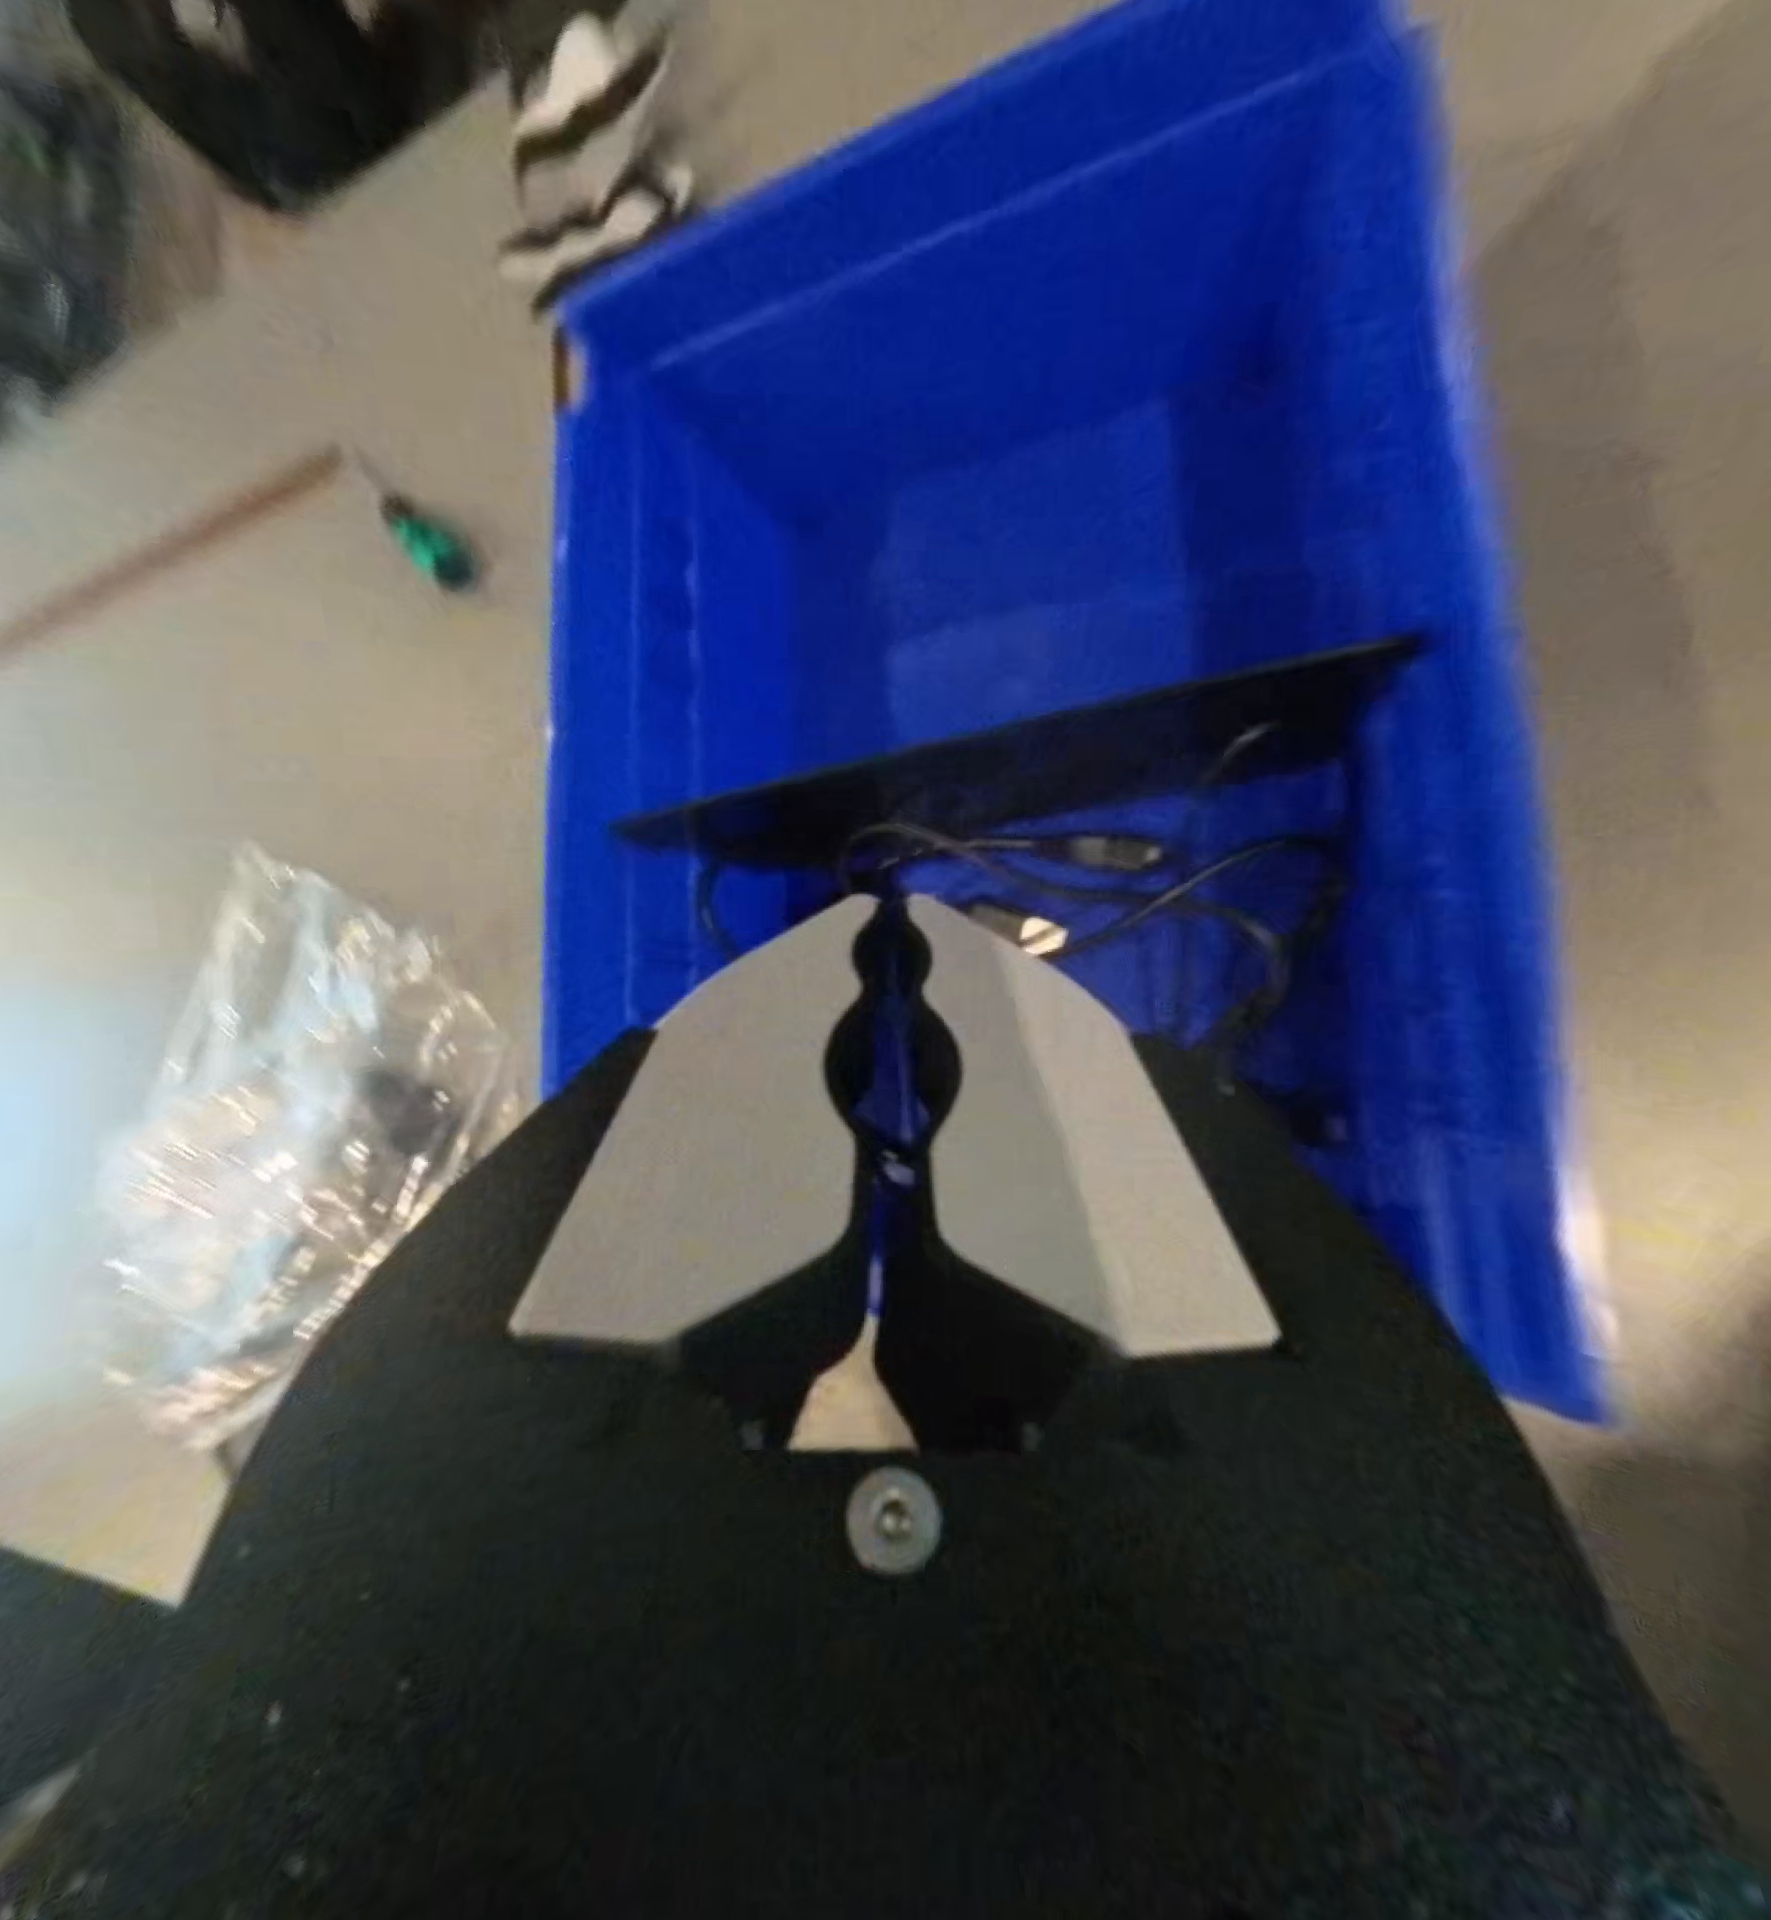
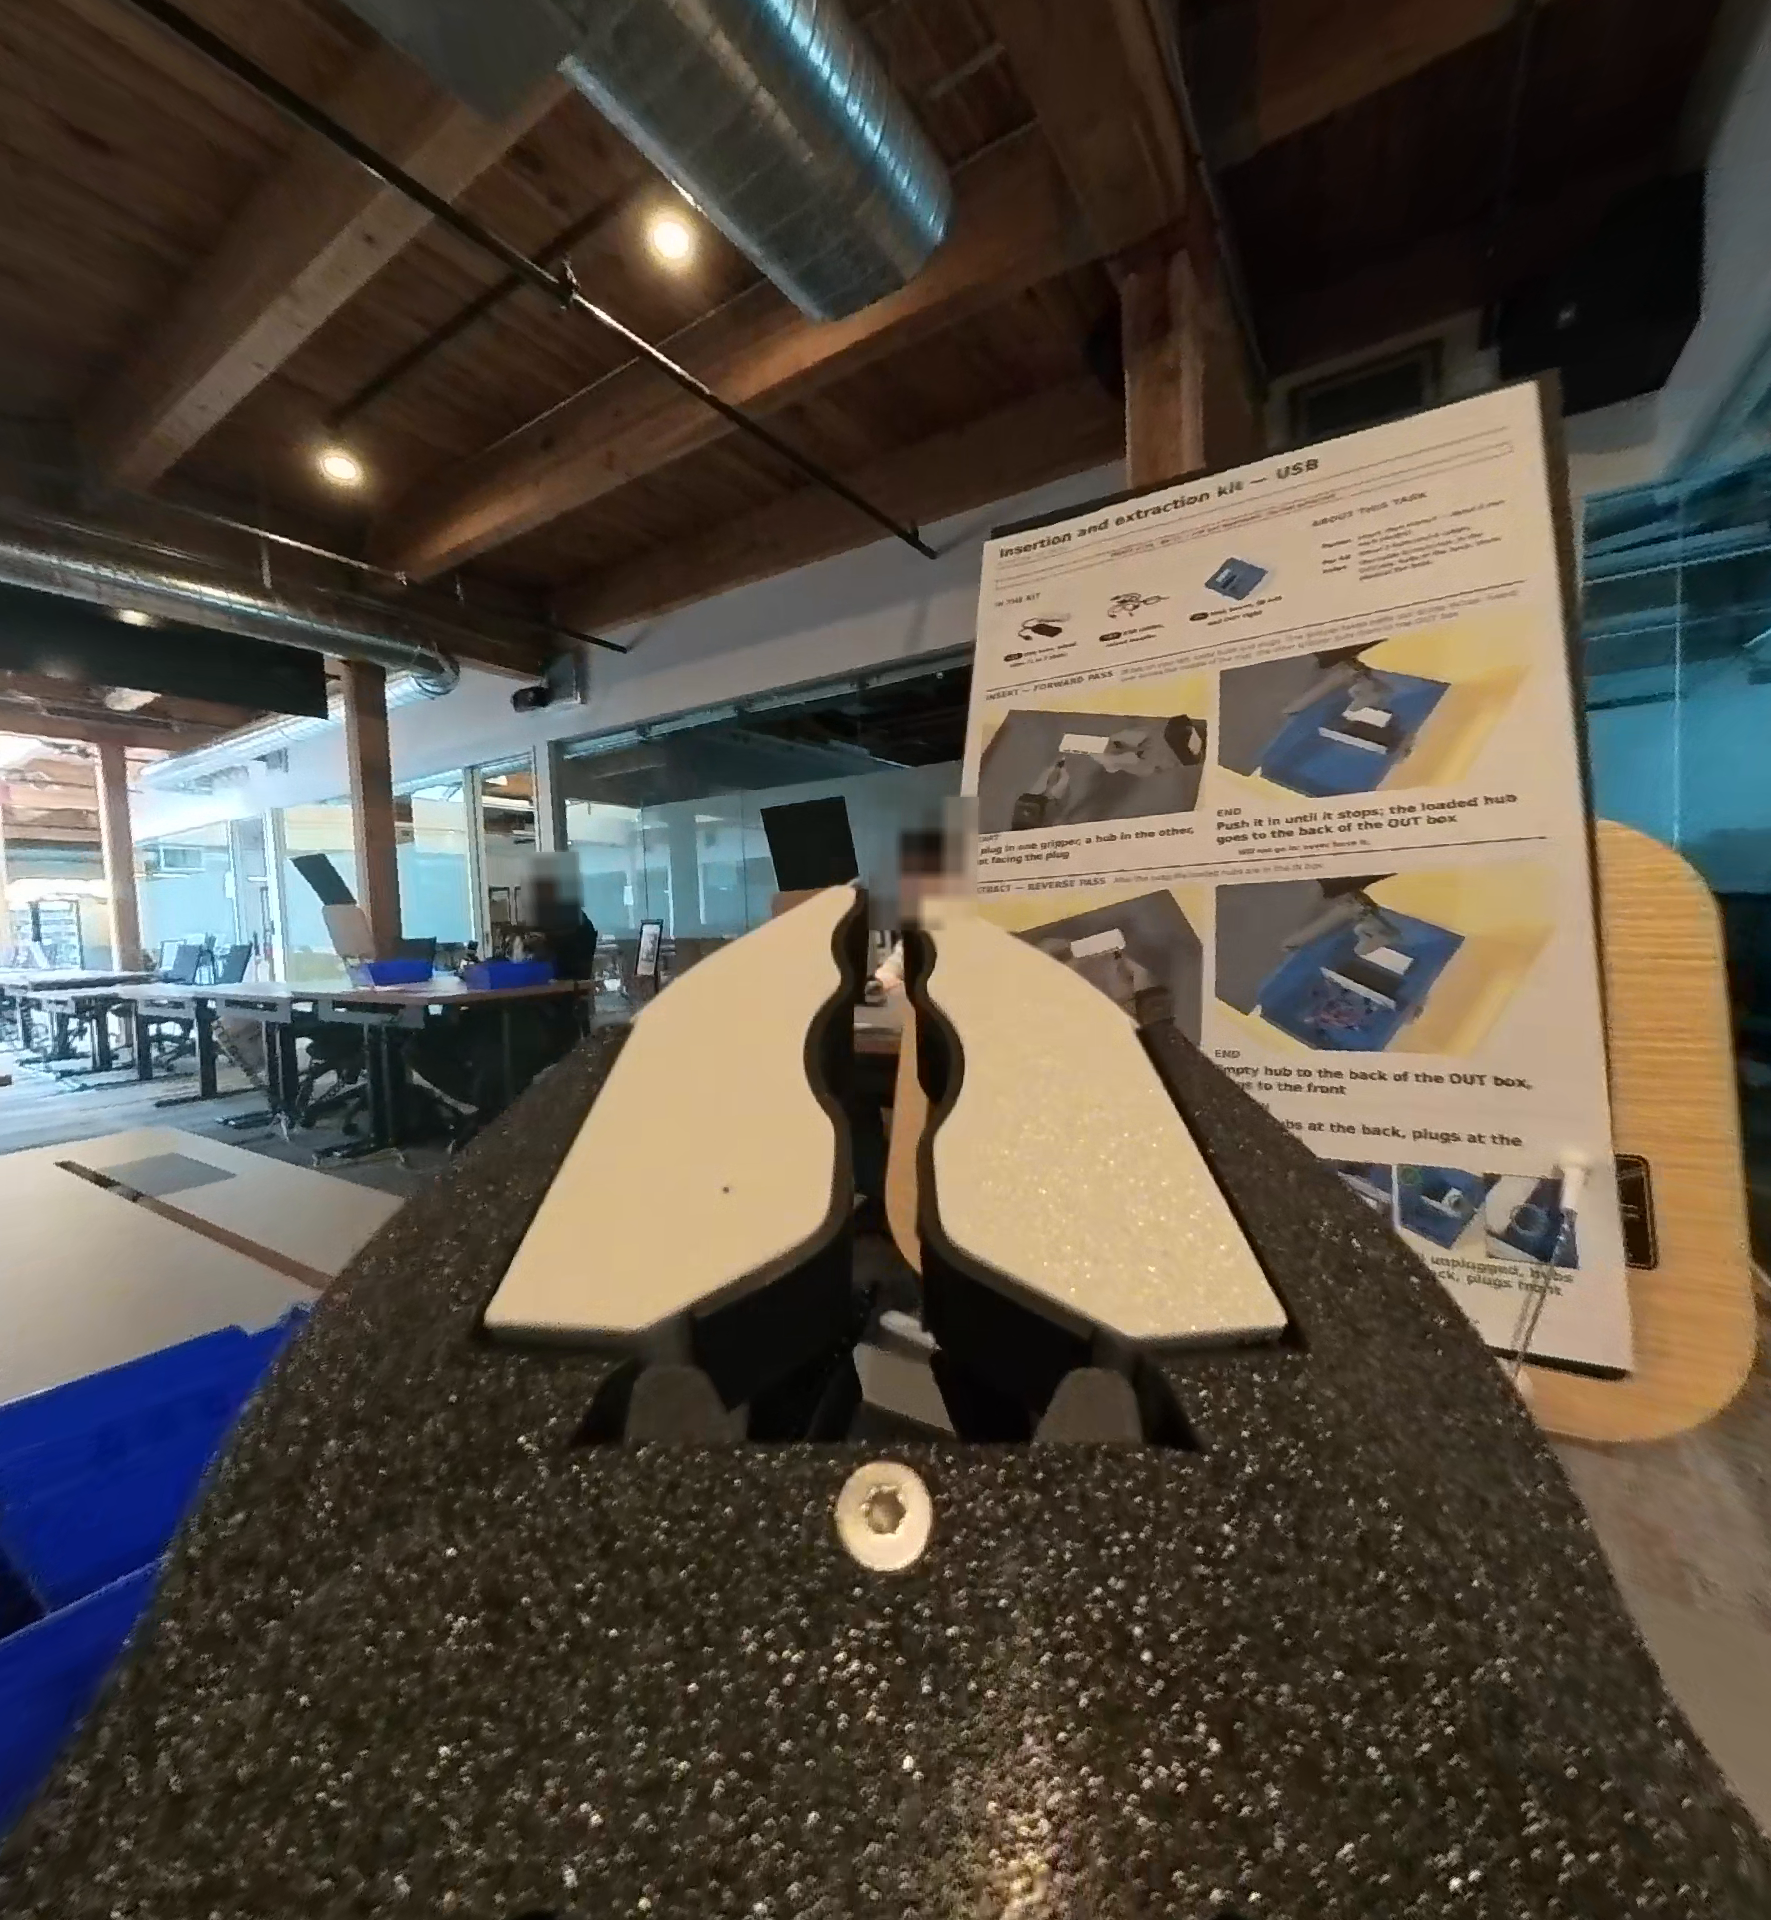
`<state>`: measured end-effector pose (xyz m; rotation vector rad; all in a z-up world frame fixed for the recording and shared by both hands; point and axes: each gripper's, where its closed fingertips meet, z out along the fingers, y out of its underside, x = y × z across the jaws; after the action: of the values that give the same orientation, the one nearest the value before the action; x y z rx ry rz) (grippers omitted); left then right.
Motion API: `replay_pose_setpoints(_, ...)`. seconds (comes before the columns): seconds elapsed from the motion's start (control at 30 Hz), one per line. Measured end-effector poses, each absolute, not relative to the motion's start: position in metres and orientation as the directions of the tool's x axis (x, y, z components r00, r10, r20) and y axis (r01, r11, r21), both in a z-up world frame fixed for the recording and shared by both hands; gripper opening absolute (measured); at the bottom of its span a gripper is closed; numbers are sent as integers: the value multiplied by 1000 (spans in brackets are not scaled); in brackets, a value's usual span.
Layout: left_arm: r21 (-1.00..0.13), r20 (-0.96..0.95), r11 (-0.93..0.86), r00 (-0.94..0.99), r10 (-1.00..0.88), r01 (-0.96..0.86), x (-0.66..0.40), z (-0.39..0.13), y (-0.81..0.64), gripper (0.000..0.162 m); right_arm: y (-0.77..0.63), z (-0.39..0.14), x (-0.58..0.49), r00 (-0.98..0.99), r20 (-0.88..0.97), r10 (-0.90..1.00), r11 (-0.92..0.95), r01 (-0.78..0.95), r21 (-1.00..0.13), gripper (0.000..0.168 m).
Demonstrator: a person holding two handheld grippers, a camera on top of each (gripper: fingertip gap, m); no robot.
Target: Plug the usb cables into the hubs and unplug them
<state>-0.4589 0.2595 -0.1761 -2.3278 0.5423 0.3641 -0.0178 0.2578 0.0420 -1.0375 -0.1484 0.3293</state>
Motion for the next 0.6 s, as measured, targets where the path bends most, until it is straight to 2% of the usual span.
replay_pose_setpoints(0.07, -584, -289, -731, 932, -219, -353, -491, -198, 258, 3, 257, 43, -21, 942, -21, 335, 465, -185, -866, 5)
replay_pose_setpoints(0.17, -524, -175, -820, 971, -164, -233, -515, -232, 254, 12, 254, 45, -27, 936, -5, 351, 471, -181, -863, 5)
replay_pose_setpoints(0.3, -453, -177, -862, 971, -162, -226, -522, -256, 253, 25, 252, 48, -33, 927, 0, 375, 483, -195, -854, 5)
replay_pose_setpoints(0.43, -304, -261, -926, 954, -145, -224, -532, -275, 247, 45, 254, 47, -37, 922, 6, 386, 477, -194, -857, 5)
replay_pose_setpoints(0.53, -270, -306, -933, 940, -150, -237, -535, -282, 252, 38, 255, 46, -39, 920, 7, 392, 473, -195, -859, 5)
replay_pose_setpoints(0.6, -227, -329, -946, 932, -150, -232, -541, -289, 252, 27, 254, 46, -39, 918, 4, 396, 475, -201, -857, 5)
